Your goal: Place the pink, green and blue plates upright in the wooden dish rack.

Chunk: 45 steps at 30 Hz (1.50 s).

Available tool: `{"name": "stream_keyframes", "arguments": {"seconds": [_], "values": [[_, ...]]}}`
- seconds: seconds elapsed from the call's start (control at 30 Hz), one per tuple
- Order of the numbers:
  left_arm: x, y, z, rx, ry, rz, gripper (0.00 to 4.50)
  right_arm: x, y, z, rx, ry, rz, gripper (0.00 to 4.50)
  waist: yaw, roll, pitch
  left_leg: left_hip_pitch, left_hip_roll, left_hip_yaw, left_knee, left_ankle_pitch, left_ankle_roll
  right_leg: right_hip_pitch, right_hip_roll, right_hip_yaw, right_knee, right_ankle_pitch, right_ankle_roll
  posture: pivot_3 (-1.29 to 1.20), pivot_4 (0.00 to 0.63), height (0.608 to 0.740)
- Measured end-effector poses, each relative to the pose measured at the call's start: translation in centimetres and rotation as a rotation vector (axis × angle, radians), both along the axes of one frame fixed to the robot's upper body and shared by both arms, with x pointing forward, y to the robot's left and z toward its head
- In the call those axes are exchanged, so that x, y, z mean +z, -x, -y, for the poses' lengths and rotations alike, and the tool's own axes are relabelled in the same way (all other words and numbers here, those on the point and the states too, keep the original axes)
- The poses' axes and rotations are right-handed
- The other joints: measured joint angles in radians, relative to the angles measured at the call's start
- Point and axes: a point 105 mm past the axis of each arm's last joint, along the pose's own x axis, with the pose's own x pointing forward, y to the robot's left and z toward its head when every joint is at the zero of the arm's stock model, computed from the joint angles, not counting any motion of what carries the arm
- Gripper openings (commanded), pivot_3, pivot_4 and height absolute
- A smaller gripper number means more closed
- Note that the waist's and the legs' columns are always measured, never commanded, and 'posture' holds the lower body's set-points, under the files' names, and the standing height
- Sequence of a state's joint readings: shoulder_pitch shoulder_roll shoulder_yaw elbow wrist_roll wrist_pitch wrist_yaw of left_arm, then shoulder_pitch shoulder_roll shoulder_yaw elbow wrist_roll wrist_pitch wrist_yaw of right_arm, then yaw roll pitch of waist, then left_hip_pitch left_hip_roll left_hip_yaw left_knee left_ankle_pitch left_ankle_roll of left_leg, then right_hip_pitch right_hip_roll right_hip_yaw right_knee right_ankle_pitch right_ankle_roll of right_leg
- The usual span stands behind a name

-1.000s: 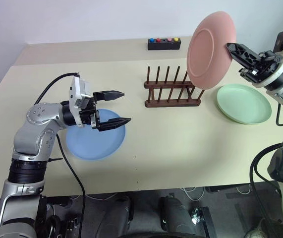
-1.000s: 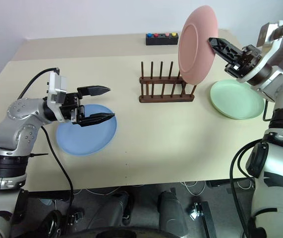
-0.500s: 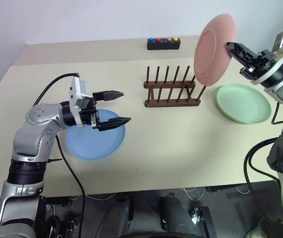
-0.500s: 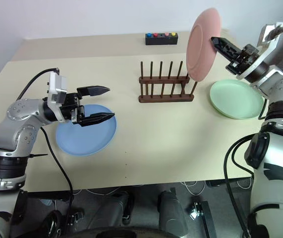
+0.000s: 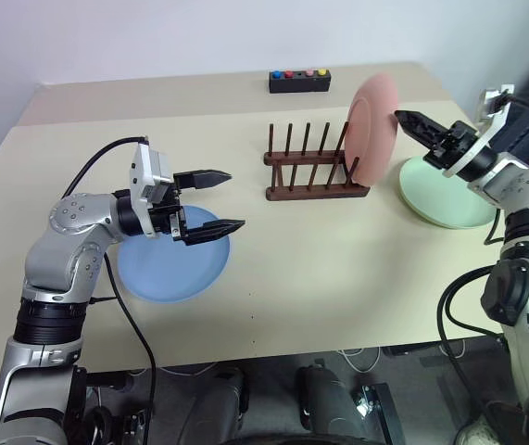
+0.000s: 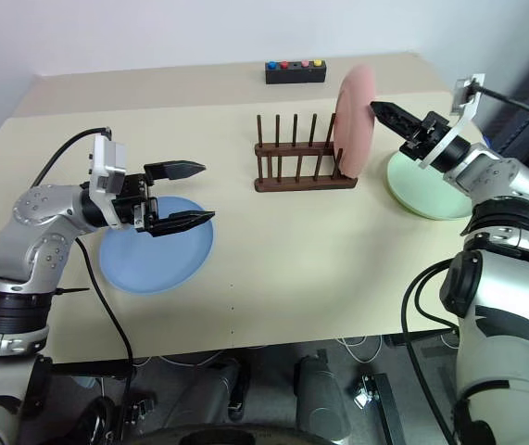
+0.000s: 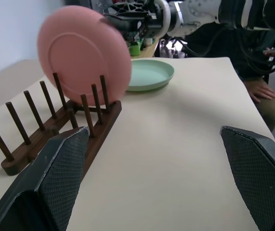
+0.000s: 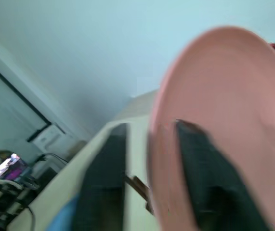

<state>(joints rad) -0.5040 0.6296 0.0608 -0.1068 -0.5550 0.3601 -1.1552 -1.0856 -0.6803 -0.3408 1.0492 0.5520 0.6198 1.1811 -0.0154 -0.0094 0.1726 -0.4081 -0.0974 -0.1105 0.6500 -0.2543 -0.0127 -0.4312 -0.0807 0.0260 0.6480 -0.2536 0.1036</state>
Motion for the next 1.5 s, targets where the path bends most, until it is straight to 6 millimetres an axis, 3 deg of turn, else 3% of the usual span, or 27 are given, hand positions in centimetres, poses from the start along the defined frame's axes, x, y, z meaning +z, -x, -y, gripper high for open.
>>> {"name": "stream_keyframes", "arguments": {"seconds": [0.1, 0.2, 0.3, 0.4, 0.5, 0.6, 0.7, 0.8, 1.0, 1.07, 1.2, 1.4, 1.5], "values": [[0.0, 0.0, 0.0, 0.002, 0.000, -0.003, 4.50, -0.1, -0.3, 0.3, -0.038, 0.037, 0.012, 4.42, 0.003, 0.000, 0.000, 0.000, 0.000, 0.000, 0.000, 0.000, 0.000, 0.000, 0.000, 0.000, 0.000, 0.000, 0.000, 0.00, 0.150, 0.740], [0.0, 0.0, 0.0, 0.003, 0.000, -0.002, 4.50, 0.2, -0.5, 0.8, -0.085, 0.057, 0.040, 4.47, 0.002, 0.000, 0.000, 0.000, 0.000, 0.000, 0.000, 0.000, 0.000, 0.000, 0.000, 0.000, 0.000, 0.000, 0.000, 0.00, 0.150, 0.740], [0.0, 0.0, 0.1, 0.002, 0.000, -0.001, 4.50, 1.7, -0.4, 2.3, -0.167, 0.045, 0.125, 4.47, 0.003, 0.000, 0.000, 0.000, 0.000, 0.000, 0.000, 0.000, 0.000, 0.000, 0.000, 0.000, 0.000, 0.000, 0.000, 0.00, 0.150, 0.740], [-0.1, 0.2, 0.1, -0.001, 0.000, -0.003, 4.50, 3.6, 0.7, 4.0, -0.243, 0.067, 0.252, 4.47, 0.004, 0.000, 0.000, 0.000, 0.000, 0.000, 0.000, 0.000, 0.000, 0.000, 0.000, 0.000, 0.000, 0.000, 0.000, 0.00, 0.150, 0.740], [-0.5, 0.2, 0.0, 0.001, -0.001, -0.016, 4.50, 3.5, 1.9, 5.6, -0.307, 0.123, 0.299, 4.47, 0.004, 0.000, 0.000, 0.000, 0.000, 0.000, 0.000, 0.000, 0.000, 0.000, 0.000, 0.000, 0.000, 0.000, 0.000, 0.00, 0.150, 0.740], [-0.5, 0.3, 0.2, -0.010, -0.003, -0.015, 4.50, 1.4, 2.6, 7.1, -0.370, 0.268, 0.272, 4.47, 0.005, 0.000, 0.000, 0.000, 0.000, 0.000, 0.000, 0.000, 0.000, 0.001, 0.000, 0.000, 0.001, 0.000, 0.000, 0.00, 0.150, 0.740], [-0.6, 0.3, 0.3, -0.017, -0.008, -0.016, 4.50, -4.2, 3.4, 7.7, -0.361, 0.622, 0.180, 4.47, 0.003, 0.000, 0.000, 0.000, 0.000, 0.001, 0.001, 0.000, 0.000, 0.001, 0.000, 0.000, 0.000, 0.000, 0.000, 0.00, 0.150, 0.740], [-0.9, 0.3, 0.7, -0.032, -0.028, -0.013, 4.50, -8.8, 4.3, 7.5, -0.283, 0.771, 0.080, 4.47, 0.000, 0.003, -0.001, 0.001, 0.000, 0.002, 0.001, 0.000, 0.000, 0.000, 0.000, 0.001, 0.001, 0.000, 0.000, 0.00, 0.150, 0.740], [-1.6, 0.4, 1.7, -0.062, -0.031, -0.024, 4.50, -9.6, 4.1, 8.5, -0.295, 1.006, 0.050, 4.47, 0.000, 0.004, -0.002, 0.001, 0.000, 0.002, 0.001, 0.000, 0.000, 0.001, 0.001, 0.002, 0.002, 0.000, 0.000, 0.00, 0.150, 0.740], [-1.7, 0.5, 1.8, -0.066, -0.033, -0.026, 4.50, -10.7, 4.0, 8.6, -0.282, 1.066, 0.006, 4.47, 0.000, 0.004, -0.002, 0.001, 0.000, 0.002, 0.002, 0.000, 0.000, 0.001, 0.001, 0.002, 0.001, 0.000, 0.000, 0.00, 0.150, 0.740], [-1.6, 0.4, 1.8, -0.064, -0.037, -0.024, 4.50, -12.8, 4.0, 9.1, -0.265, 1.085, -0.115, 3.17, 0.003, 0.004, -0.002, 0.001, 0.000, 0.002, 0.002, 0.000, 0.000, 0.001, 0.000, 0.002, 0.001, 0.000, 0.000, 0.00, 0.150, 0.740], [-1.7, 0.4, 1.6, -0.048, -0.042, -0.023, 4.50, -12.3, 3.5, 9.0, -0.270, 1.066, -0.122, 0.04, 0.002, 0.004, -0.002, 0.002, 0.000, 0.002, 0.002, 0.000, 0.000, 0.002, 0.000, 0.002, 0.001, 0.000, 0.000, 0.00, 0.150, 0.740], [-1.7, 0.4, 1.5, -0.044, -0.042, -0.024, 4.50, -10.0, 2.9, 8.2, -0.277, 0.954, -0.079, 0.04, 0.002, 0.004, -0.002, 0.002, 0.000, 0.001, 0.002, 0.000, 0.000, 0.002, 0.001, 0.002, 0.001, 0.000, 0.000, 0.00, 0.150, 0.740]]}}
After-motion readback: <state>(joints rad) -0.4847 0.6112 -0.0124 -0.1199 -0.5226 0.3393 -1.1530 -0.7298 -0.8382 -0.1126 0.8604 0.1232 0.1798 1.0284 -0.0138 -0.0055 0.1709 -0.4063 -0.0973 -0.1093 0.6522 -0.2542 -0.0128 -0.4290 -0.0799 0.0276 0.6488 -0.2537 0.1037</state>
